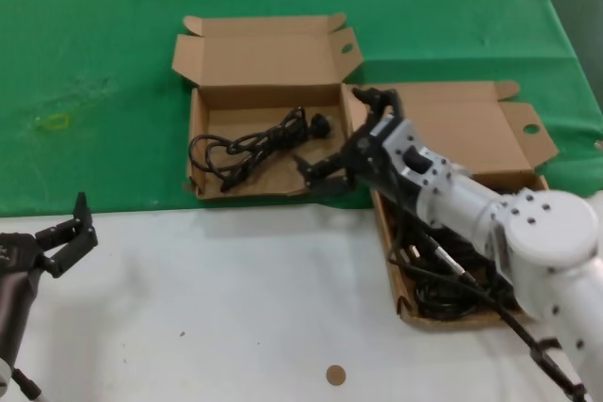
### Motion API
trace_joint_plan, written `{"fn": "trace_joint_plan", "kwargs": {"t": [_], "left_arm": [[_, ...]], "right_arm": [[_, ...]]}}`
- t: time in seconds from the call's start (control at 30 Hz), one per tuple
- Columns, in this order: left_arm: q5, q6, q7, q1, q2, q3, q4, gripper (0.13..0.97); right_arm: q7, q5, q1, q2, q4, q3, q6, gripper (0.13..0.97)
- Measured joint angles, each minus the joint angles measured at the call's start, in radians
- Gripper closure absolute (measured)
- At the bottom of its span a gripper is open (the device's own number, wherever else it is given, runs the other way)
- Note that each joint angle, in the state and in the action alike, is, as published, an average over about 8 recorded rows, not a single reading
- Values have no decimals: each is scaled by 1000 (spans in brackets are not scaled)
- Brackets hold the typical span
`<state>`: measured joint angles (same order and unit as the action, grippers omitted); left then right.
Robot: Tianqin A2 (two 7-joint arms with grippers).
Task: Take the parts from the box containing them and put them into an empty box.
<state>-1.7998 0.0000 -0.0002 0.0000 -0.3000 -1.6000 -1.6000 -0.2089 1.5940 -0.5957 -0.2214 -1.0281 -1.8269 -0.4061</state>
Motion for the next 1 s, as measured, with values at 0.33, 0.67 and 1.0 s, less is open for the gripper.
{"fn": "trace_joint_plan", "kwargs": {"t": [0.33, 0.67, 1.0], "left_arm": [[0, 0, 0, 0, 0, 0, 0, 169], [0, 0, 0, 0, 0, 0, 0, 134], [0, 0, 0, 0, 0, 0, 0, 132]], "right_arm": [[68, 67, 196, -26, -187, 75, 133, 129], [137, 135, 390, -52, -375, 149, 266, 129], [189, 186, 539, -71, -517, 205, 367, 129]]}}
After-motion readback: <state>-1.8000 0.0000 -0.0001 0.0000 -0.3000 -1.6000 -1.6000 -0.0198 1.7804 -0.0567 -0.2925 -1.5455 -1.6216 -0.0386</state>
